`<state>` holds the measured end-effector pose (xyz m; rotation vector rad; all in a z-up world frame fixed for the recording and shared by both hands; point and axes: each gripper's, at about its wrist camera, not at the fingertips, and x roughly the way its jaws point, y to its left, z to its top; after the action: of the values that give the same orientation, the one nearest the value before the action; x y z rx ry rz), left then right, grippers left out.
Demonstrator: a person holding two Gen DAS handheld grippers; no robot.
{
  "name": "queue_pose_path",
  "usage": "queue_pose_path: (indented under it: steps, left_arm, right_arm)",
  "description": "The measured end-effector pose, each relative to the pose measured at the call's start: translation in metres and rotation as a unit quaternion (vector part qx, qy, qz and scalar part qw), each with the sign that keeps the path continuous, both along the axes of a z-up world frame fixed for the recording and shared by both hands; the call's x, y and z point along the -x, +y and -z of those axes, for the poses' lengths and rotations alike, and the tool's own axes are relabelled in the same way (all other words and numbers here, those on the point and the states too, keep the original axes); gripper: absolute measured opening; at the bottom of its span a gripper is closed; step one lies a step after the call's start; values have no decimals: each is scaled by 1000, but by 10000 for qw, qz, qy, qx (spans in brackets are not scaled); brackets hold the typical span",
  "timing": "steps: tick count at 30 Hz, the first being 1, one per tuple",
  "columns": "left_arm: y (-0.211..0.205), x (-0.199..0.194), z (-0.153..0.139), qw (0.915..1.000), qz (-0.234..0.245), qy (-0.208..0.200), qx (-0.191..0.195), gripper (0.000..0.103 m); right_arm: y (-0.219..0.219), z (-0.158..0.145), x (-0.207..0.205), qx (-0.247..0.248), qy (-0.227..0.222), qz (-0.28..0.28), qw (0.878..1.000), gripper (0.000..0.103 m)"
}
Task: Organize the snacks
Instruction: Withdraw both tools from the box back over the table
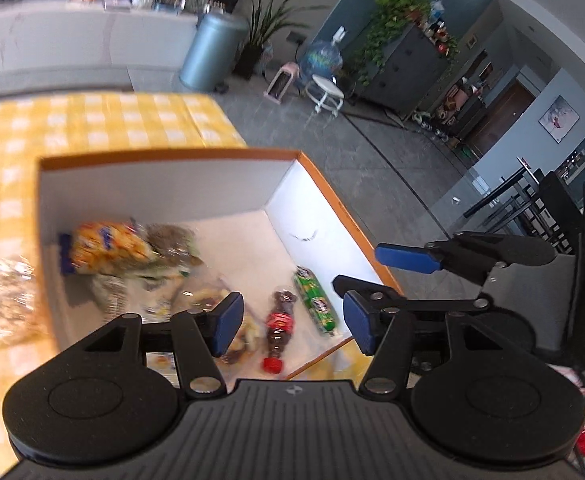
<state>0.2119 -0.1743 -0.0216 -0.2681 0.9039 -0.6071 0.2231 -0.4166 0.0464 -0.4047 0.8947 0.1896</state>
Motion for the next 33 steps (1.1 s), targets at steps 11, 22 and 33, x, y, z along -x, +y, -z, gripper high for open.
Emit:
queue_pose_path:
  steps: [11,22,33]
  left_arm:
    - [81,62,-19,9895,-694,-1097,-638,67]
    - [167,114,-9,9673,-1682,-1394,-1287,69]
    - [237,133,34,9540,-2280,-1178,-1549,69]
  right_arm:
    - [52,-17,55,-960,-983,140,9904,43]
    - [135,7,104,-2170,-1351,251,9664,43]
    - [218,48,128,-2643,-1464,20,9533,43]
